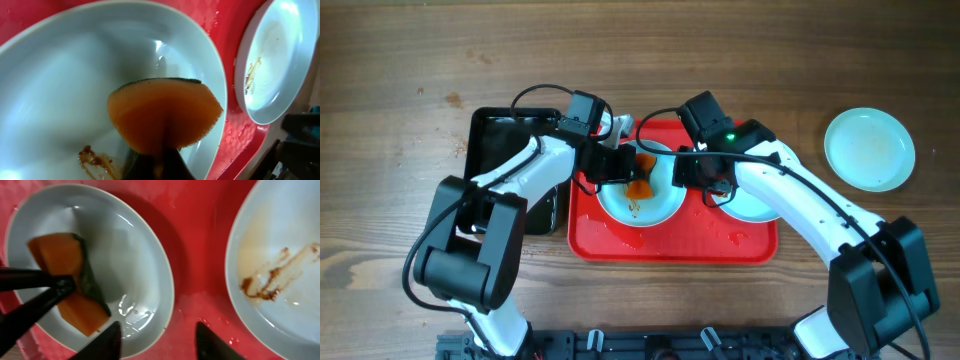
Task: Clean dirty plates on tray and stack at the side
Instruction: 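Scrub the held plate with the sponge in the left gripper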
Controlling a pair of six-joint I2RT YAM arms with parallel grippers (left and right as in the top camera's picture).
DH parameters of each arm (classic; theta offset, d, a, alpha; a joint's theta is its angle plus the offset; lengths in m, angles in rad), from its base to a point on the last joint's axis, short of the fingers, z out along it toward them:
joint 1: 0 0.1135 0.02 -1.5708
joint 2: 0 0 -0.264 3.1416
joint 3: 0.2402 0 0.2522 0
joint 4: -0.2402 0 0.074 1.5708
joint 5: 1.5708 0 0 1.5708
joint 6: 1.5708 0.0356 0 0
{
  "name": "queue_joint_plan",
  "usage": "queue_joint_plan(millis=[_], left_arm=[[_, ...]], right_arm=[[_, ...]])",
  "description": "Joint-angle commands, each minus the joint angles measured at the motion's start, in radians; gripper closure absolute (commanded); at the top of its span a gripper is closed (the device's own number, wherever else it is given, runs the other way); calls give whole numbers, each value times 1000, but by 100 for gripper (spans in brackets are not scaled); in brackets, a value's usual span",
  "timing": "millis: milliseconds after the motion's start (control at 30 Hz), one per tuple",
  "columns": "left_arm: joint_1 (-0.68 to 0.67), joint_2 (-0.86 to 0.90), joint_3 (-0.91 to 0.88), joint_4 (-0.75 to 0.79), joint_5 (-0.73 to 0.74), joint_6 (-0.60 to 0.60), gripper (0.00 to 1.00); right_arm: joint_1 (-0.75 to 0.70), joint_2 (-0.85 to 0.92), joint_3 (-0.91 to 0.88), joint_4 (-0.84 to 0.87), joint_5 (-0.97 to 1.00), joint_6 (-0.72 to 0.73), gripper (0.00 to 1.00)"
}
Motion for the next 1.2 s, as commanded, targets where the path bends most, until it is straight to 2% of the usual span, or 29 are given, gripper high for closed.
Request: queue_joint_plan(millis=[0,33,100,333,367,400,533,600,667,700,767,900,933,1000,1100,1167], left_arm=[[3,23,-3,-15,-27,-13,96],[2,23,-3,-18,-27,-13,96],[2,23,-3,-19,-27,-13,96],[2,23,-3,-30,-28,-13,96],[2,23,-3,-33,-28,-13,96],[2,23,-3,-37,-27,-13,96],[2,23,-3,-64,-43,-13,96],[2,23,-3,-107,-124,-13,96],[2,23,-3,-174,-298,-49,96],[2,23,-3,-214,-425,-103,96],[2,23,-2,-262,-574,-177,96],[2,23,-2,-299,-807,-376,96],[2,23,-2,-296,-820,-408,96],[-1,23,-2,-262,-762,-384,96],[-20,23,-2,-144,-498,-225,96],[-39,23,-2,-90,-413,-217,96]], right_arm=[[0,28,-14,31,-16,32,54],[0,38,-14,38,-16,33,57],[0,82,-14,43,-16,58,71],[0,232,-14,58,-27,79,73],[0,240,-14,62,-27,79,87],[0,245,-14,65,-33,79,96],[0,274,-14,74,-42,80,95],[0,282,-14,78,-42,80,95],[0,283,-14,79,-43,80,96],[0,283,-14,79,-42,79,96],[0,283,-14,78,-42,78,96],[0,283,-14,75,-47,78,96],[0,283,-14,73,-47,77,96],[0,283,-14,70,-46,76,96],[0,283,-14,70,-47,76,96],[0,283,-14,69,-47,75,96]])
